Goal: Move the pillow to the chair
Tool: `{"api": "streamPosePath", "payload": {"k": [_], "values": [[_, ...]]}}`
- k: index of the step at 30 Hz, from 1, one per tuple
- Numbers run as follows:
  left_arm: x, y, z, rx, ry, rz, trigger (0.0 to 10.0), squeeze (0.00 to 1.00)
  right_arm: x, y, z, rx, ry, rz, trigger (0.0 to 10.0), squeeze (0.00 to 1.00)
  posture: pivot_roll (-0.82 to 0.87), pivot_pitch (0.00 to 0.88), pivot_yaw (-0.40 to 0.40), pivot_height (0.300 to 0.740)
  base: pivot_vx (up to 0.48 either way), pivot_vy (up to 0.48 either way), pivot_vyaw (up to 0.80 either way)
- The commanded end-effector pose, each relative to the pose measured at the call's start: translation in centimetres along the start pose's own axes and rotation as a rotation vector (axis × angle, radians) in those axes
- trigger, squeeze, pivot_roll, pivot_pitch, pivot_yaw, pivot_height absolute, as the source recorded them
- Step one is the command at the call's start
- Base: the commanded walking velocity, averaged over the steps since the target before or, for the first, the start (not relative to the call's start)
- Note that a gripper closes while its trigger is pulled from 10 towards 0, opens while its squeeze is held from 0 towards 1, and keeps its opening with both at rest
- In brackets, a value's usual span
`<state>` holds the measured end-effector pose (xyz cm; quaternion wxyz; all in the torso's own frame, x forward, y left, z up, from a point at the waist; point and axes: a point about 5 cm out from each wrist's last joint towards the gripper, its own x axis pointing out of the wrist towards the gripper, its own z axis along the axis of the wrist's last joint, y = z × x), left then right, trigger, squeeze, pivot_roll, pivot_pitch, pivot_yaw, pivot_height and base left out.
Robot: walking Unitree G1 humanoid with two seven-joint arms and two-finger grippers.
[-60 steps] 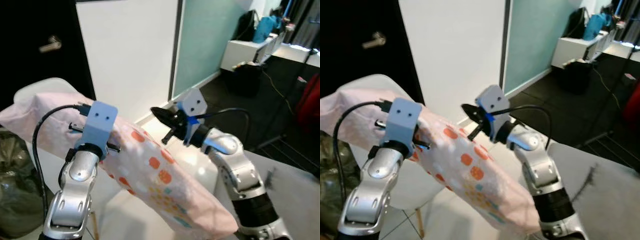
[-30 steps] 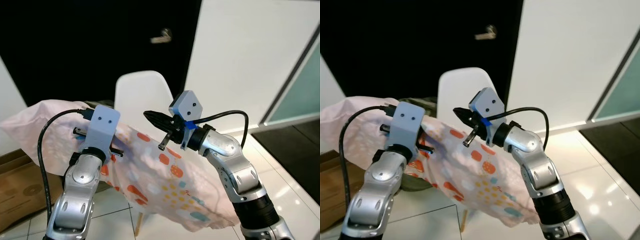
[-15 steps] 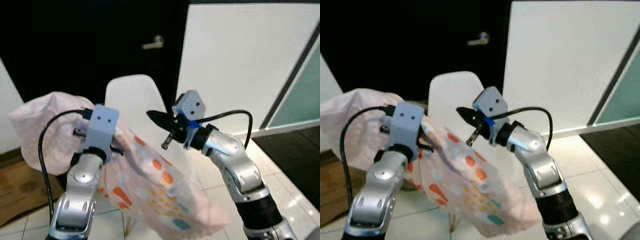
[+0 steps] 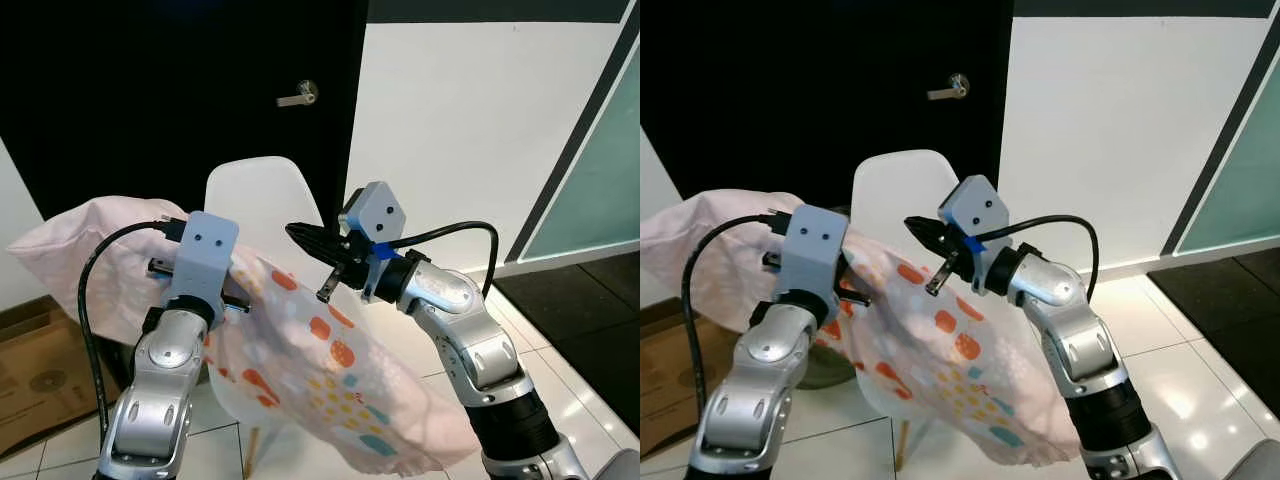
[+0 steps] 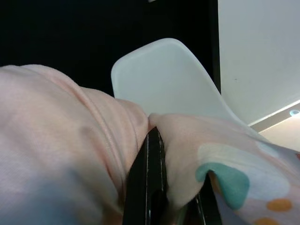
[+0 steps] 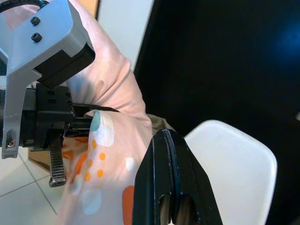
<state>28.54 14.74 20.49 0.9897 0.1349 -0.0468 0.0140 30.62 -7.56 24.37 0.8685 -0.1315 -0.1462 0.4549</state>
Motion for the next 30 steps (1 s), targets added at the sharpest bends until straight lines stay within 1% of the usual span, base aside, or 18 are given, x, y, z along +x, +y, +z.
{"api": "streamPosePath", "payload": {"k": [1,9,17,19,21,22,24,25,26,27,28,29,30], "values": [[0.0,-0.1,1.2,-0.014,-0.081,0.004,10.0,0.0,0.0,0.2,0.2,-0.009,-0.011,0.013,10.0,0.0,-0.2,0.028,-0.023,0.699,0.48,0.0,0.0],[-0.2,-0.2,0.7,-0.002,-0.063,-0.015,10.0,0.0,-0.1,0.1,0.2,-0.019,-0.002,-0.001,10.0,0.0,-0.2,0.039,-0.022,0.699,0.48,0.0,0.0],[-0.3,-0.3,0.5,-0.017,-0.058,-0.021,10.0,0.0,-0.1,-0.2,-0.5,-0.023,0.045,-0.032,10.0,0.0,-0.2,0.044,-0.022,0.699,0.469,0.0,0.0],[-0.2,-0.3,0.5,-0.024,-0.053,-0.022,10.0,0.0,-0.1,-0.2,-0.6,-0.023,0.057,-0.035,10.0,0.0,-0.2,0.044,-0.022,0.699,0.0,0.0,0.0],[-0.3,-0.9,-0.1,-0.04,-0.016,-0.06,10.0,0.0,-0.1,-0.2,-1.1,-0.027,0.094,-0.037,10.0,0.0,-0.19,0.044,-0.022,0.699,0.0,0.0,0.0],[-0.3,-0.9,-0.1,-0.04,-0.016,-0.06,10.0,0.0,-0.1,-0.2,-1.1,-0.027,0.094,-0.037,10.0,0.0,-0.19,0.044,-0.022,0.699,0.0,0.0,0.0],[-1.1,-3.0,-2.4,-0.048,0.14,-0.225,10.0,0.0,-0.2,0.0,-2.1,-0.044,0.188,-0.02,10.0,0.0,-0.19,0.046,-0.021,0.699,0.0,0.0,0.0],[-1.1,-3.0,-2.4,-0.048,0.14,-0.225,10.0,0.0,-0.2,0.0,-2.1,-0.044,0.188,-0.02,10.0,0.0,-0.19,0.046,-0.021,0.699,0.0,0.0,0.0],[-1.6,-3.7,-3.2,-0.039,0.188,-0.274,10.0,0.0,-0.3,0.1,-2.6,-0.054,0.231,-0.009,10.0,0.0,-0.19,0.046,-0.021,0.699,0.0,0.0,0.0],[-1.6,-3.7,-3.2,-0.039,0.188,-0.274,10.0,0.0,-0.3,0.1,-2.6,-0.054,0.231,-0.009,10.0,0.0,-0.19,0.046,-0.021,0.699,0.0,0.0,0.0],[-2.1,-4.1,-4.3,-0.044,0.264,-0.303,10.0,0.0,-0.5,0.3,-3.2,-0.044,0.272,0.008,10.0,0.0,-0.19,0.05,-0.019,0.699,0.0,0.0,0.0],[-2.1,-4.1,-4.3,-0.044,0.264,-0.303,10.0,0.0,-0.5,0.3,-3.2,-0.044,0.272,0.008,10.0,0.0,-0.19,0.05,-0.019,0.699,0.0,0.0,0.0],[-2.7,-4.0,-5.1,-0.043,0.324,-0.3,10.0,0.0,-0.6,0.4,-3.6,-0.03,0.309,0.02,10.0,0.0,-0.19,0.05,-0.019,0.699,0.0,0.0,0.0]]}}
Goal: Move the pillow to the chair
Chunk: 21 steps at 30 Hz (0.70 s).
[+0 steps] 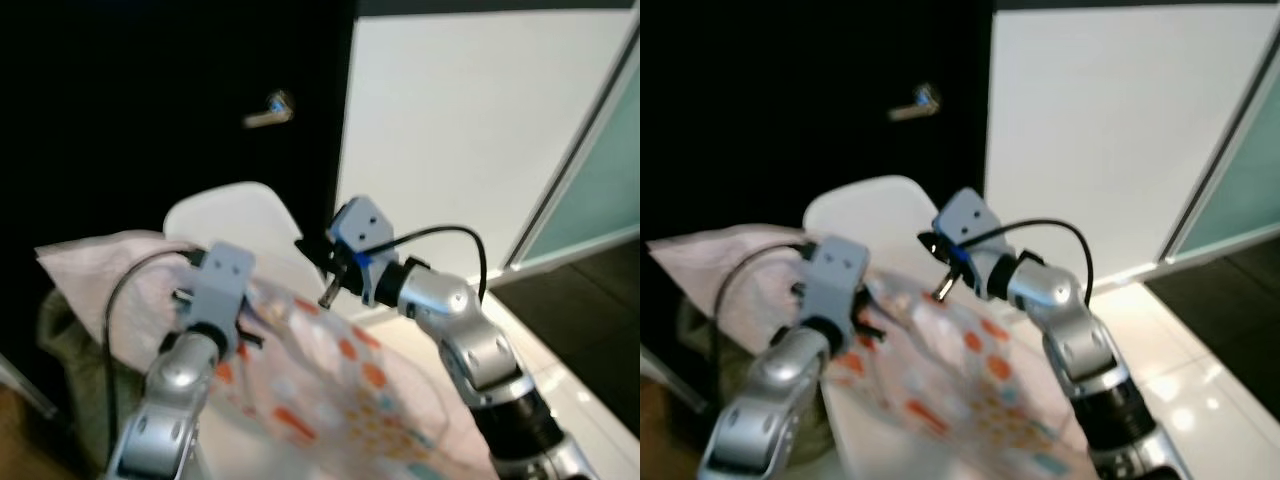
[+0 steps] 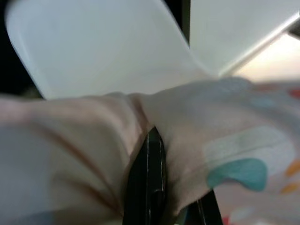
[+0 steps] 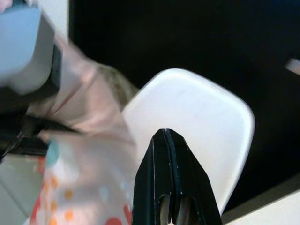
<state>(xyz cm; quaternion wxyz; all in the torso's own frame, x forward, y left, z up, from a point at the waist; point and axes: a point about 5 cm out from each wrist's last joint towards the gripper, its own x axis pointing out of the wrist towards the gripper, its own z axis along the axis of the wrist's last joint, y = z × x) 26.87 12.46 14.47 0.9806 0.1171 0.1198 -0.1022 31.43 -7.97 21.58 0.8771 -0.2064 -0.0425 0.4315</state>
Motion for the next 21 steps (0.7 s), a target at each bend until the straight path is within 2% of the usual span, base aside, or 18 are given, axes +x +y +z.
{"api": "streamPosePath", "payload": {"k": [1,3,4,6,7,10,14,15,17,21], "values": [[-0.3,-0.4,-0.2,-0.004,0.024,-0.026,10.0,0.0,-0.2,0.3,-0.8,0.008,0.051,0.022,10.0,0.0,-0.19,0.05,-0.019,0.699,0.0,0.0,0.0],[-1.2,0.0,-2.4,-0.074,0.168,-0.006,10.0,0.0,-0.4,0.9,-1.7,0.055,0.124,0.089,10.0,0.0,-0.19,0.054,-0.019,0.699,0.0,0.0,0.0],[-1.2,0.0,-2.4,-0.074,0.168,-0.006,10.0,0.0,-0.4,0.9,-1.7,0.055,0.124,0.089,10.0,0.0,-0.19,0.054,-0.019,0.699,0.0,0.0,0.0],[-1.9,0.3,-3.9,-0.107,0.254,0.007,10.0,0.0,-0.6,1.2,-2.3,0.077,0.171,0.123,10.0,0.0,-0.18,0.056,-0.02,0.699,0.0,0.0,0.0],[-1.9,0.3,-3.9,-0.107,0.254,0.007,10.0,0.0,-0.6,1.2,-2.3,0.077,0.171,0.123,10.0,0.0,-0.18,0.056,-0.02,0.699,0.0,0.0,0.0],[-2.4,0.4,-5.0,-0.135,0.319,-0.003,10.0,0.0,-0.9,1.6,-3.4,0.096,0.26,0.159,10.0,0.0,-0.18,0.06,-0.02,0.699,0.0,0.0,0.0],[-2.6,0.2,-5.2,-0.151,0.342,-0.025,10.0,0.0,-1.2,1.9,-4.0,0.102,0.314,0.185,10.0,0.0,-0.18,0.061,-0.02,0.699,0.0,0.0,0.0],[-2.6,0.0,-4.7,-0.194,0.338,-0.037,10.0,0.0,-1.8,2.1,-4.7,0.12,0.394,0.212,10.0,0.0,-0.18,0.065,-0.019,0.699,0.0,0.0,0.0],[-2.6,0.0,-4.6,-0.205,0.335,-0.039,10.0,0.0,-1.9,2.2,-4.8,0.125,0.413,0.217,10.0,0.0,-0.18,0.065,-0.019,0.699,0.0,0.0,0.0],[-1.8,0.2,-3.2,-0.267,0.278,-0.001,10.0,0.0,-2.1,1.4,-5.3,0.168,0.453,0.153,10.0,0.0,-0.19,0.059,-0.017,0.699,0.0,0.0,0.0]]}}
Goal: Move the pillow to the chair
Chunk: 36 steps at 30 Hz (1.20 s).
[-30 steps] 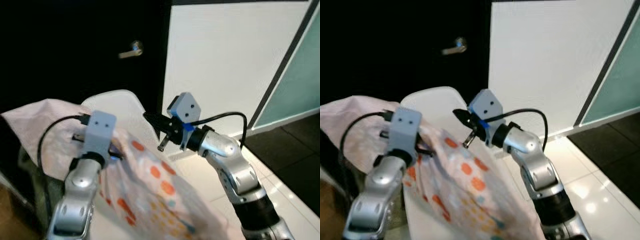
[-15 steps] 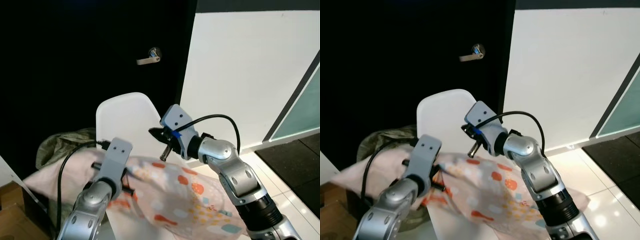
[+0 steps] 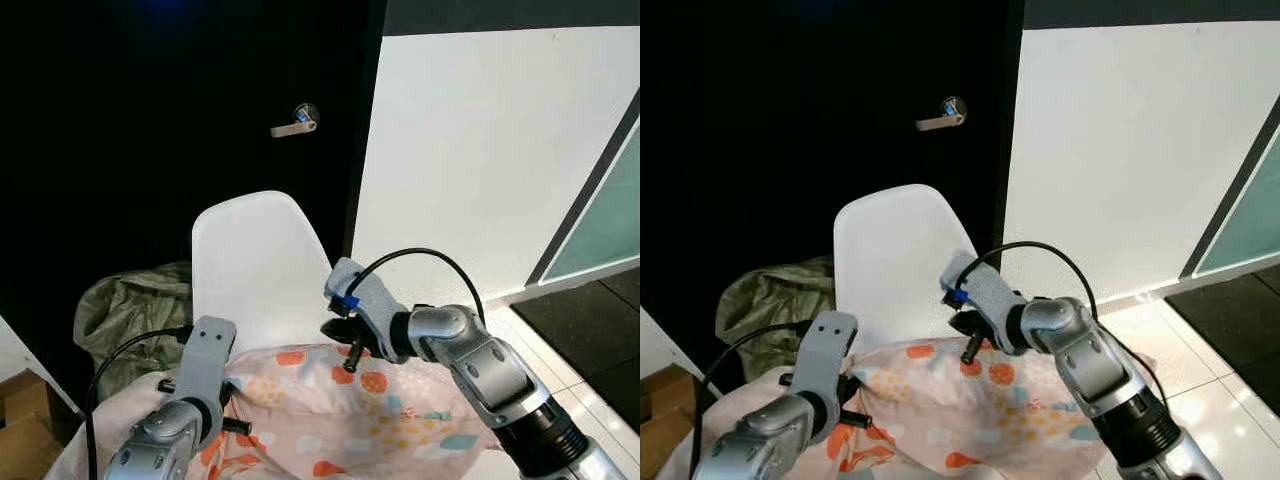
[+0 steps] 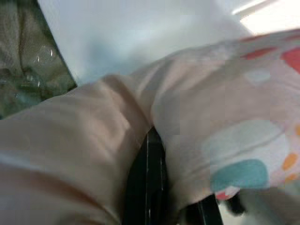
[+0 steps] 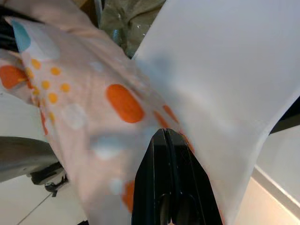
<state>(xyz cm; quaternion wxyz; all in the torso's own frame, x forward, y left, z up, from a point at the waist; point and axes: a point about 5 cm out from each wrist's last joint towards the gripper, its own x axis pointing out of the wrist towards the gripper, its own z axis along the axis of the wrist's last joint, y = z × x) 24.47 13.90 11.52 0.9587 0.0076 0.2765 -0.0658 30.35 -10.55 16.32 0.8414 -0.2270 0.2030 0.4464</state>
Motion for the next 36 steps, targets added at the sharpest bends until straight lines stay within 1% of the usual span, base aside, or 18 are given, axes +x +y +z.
{"api": "streamPosePath", "payload": {"k": [1,3,6,10,13,15,17,19,20,22,25,26,28,30,31,32,34,36], "values": [[0.1,0.0,1.0,-0.03,-0.045,0.006,10.0,0.0,0.1,-0.5,0.0,0.029,0.002,-0.039,10.0,0.0,-0.19,0.057,-0.015,0.699,0.0,0.0,0.0],[0.5,0.5,1.6,-0.041,-0.063,0.044,10.0,0.0,0.1,-0.9,0.0,0.061,-0.004,-0.068,10.0,0.0,-0.19,0.055,-0.015,0.699,0.0,0.0,0.0],[0.9,0.8,1.8,-0.046,-0.063,0.051,10.0,0.0,0.1,-0.8,-0.3,0.076,0.013,-0.056,10.0,0.0,-0.19,0.055,-0.011,0.699,0.0,0.0,0.0],[0.7,0.0,1.5,-0.097,-0.022,-0.046,10.0,0.0,-0.3,0.1,-0.8,0.126,0.045,0.015,10.0,0.0,-0.2,0.063,-0.007,0.699,0.0,0.0,0.0],[0.4,-0.1,1.6,-0.093,-0.032,-0.041,10.0,0.0,-0.6,0.4,-1.1,0.125,0.074,0.04,10.0,0.0,-0.19,0.066,-0.008,0.699,0.0,0.0,0.0],[0.4,0.1,2.1,-0.093,-0.062,-0.022,10.0,0.0,-0.7,0.3,-1.3,0.121,0.088,0.028,10.0,0.0,-0.19,0.069,-0.009,0.699,0.0,0.0,0.0],[0.8,0.9,3.7,-0.08,-0.146,0.044,10.0,0.0,-0.5,-0.5,-1.2,0.099,0.085,-0.039,10.0,0.0,-0.19,0.07,-0.01,0.699,0.0,0.0,0.0],[0.8,0.9,3.7,-0.08,-0.146,0.044,10.0,0.0,-0.5,-0.5,-1.2,0.099,0.085,-0.039,10.0,0.0,-0.19,0.07,-0.01,0.699,0.0,0.0,0.0],[1.4,1.4,4.9,-0.077,-0.192,0.074,10.0,0.0,-0.3,-0.9,-0.9,0.096,0.064,-0.081,10.0,0.0,-0.19,0.072,-0.011,0.699,0.0,0.0,0.0],[1.6,1.4,5.3,-0.079,-0.201,0.08,10.0,0.0,-0.3,-0.9,-0.7,0.099,0.058,-0.087,10.0,0.0,-0.19,0.072,-0.011,0.699,0.0,0.0,0.0],[2.8,2.5,6.4,-0.143,-0.236,0.16,10.0,0.0,-0.4,-1.1,-0.6,0.107,0.048,-0.115,10.0,0.0,-0.19,0.074,-0.008,0.699,0.0,0.0,0.0],[3.2,3.1,6.7,-0.188,-0.25,0.193,10.0,0.0,-0.4,-1.2,-0.5,0.109,0.043,-0.126,10.0,0.0,-0.2,0.078,-0.004,0.699,0.0,0.0,0.0],[3.2,3.1,6.7,-0.188,-0.25,0.193,10.0,0.0,-0.4,-1.2,-0.5,0.109,0.043,-0.126,10.0,0.0,-0.2,0.078,-0.004,0.699,0.0,0.0,0.0],[3.9,4.2,7.1,-0.265,-0.257,0.248,10.0,0.0,-0.4,-1.1,-0.5,0.105,0.038,-0.136,10.0,0.0,-0.2,0.074,-0.002,0.699,0.0,0.0,0.0],[4.5,4.6,6.8,-0.283,-0.22,0.275,10.0,0.0,-0.4,-1.0,-0.5,0.101,0.04,-0.133,10.0,0.0,-0.2,0.075,0.002,0.699,0.0,0.0,0.0],[4.5,4.6,6.8,-0.283,-0.22,0.275,10.0,0.0,-0.4,-1.0,-0.5,0.101,0.04,-0.133,10.0,0.0,-0.2,0.075,0.002,0.699,0.0,0.0,0.0],[5.4,5.1,6.0,-0.31,-0.159,0.289,10.0,0.0,-0.4,-0.8,-0.5,0.083,0.043,-0.128,10.0,0.0,-0.2,0.081,0.007,0.699,0.0,0.0,0.0],[5.4,5.1,6.0,-0.31,-0.159,0.289,10.0,0.0,-0.4,-0.8,-0.5,0.083,0.043,-0.128,10.0,0.0,-0.2,0.081,0.007,0.699,0.0,0.0,0.0]]}}
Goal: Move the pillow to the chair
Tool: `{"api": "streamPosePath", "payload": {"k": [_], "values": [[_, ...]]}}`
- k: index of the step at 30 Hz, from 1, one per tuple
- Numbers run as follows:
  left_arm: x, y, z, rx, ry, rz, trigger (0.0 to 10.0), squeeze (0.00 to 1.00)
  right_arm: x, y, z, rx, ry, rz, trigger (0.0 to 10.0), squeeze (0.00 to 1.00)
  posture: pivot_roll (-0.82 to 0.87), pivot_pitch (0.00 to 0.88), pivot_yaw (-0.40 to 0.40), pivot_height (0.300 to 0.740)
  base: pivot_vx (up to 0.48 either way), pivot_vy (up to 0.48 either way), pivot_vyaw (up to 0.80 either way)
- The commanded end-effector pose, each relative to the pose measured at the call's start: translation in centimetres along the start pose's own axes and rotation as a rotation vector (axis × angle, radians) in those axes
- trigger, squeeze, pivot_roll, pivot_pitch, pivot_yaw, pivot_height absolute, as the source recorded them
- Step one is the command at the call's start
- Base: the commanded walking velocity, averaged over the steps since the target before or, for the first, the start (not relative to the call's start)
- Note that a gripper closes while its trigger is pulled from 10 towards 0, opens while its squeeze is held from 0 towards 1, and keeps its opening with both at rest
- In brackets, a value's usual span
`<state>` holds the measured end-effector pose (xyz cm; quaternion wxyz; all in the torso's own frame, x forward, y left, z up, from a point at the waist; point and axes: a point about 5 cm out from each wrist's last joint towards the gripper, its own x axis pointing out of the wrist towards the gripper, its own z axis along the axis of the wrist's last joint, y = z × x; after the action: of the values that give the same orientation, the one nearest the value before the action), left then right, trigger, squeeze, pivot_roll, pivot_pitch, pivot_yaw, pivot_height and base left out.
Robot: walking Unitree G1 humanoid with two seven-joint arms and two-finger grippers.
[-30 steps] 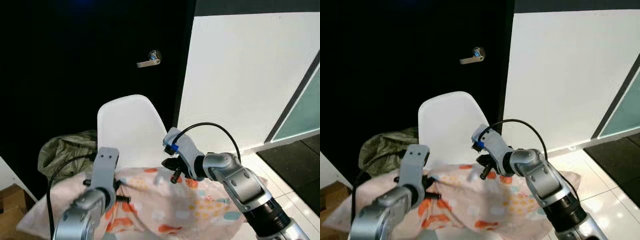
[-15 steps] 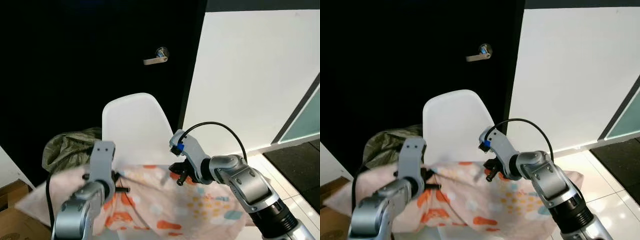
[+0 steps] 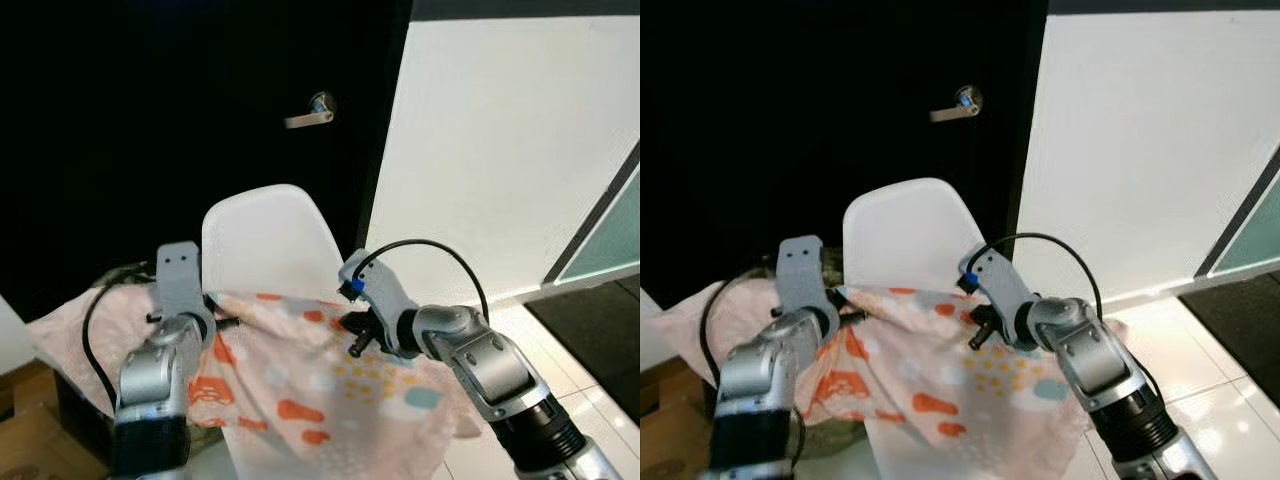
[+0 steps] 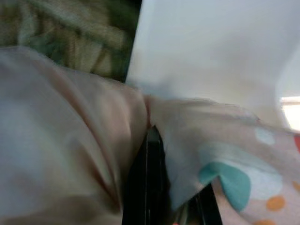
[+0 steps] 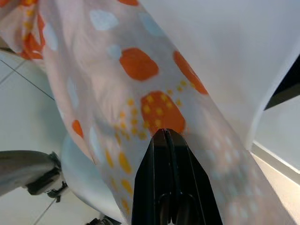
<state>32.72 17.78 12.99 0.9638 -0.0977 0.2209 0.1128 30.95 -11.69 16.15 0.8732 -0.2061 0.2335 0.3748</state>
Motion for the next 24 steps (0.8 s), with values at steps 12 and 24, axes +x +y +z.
{"api": "streamPosePath", "payload": {"k": [12,24], "values": [[2.0,-2.8,1.4,0.112,-0.086,-0.124,10.0,0.0,-0.1,-0.8,0.5,0.032,-0.066,-0.135,10.0,0.0,-0.21,0.116,0.02,0.654,0.0,0.0,0.0],[1.5,-4.8,2.6,0.347,-0.214,-0.244,10.0,0.0,0.0,-0.9,-0.3,0.058,-0.015,-0.153,10.0,0.0,-0.2,0.127,0.018,0.609,0.0,0.0,0.0]]}}
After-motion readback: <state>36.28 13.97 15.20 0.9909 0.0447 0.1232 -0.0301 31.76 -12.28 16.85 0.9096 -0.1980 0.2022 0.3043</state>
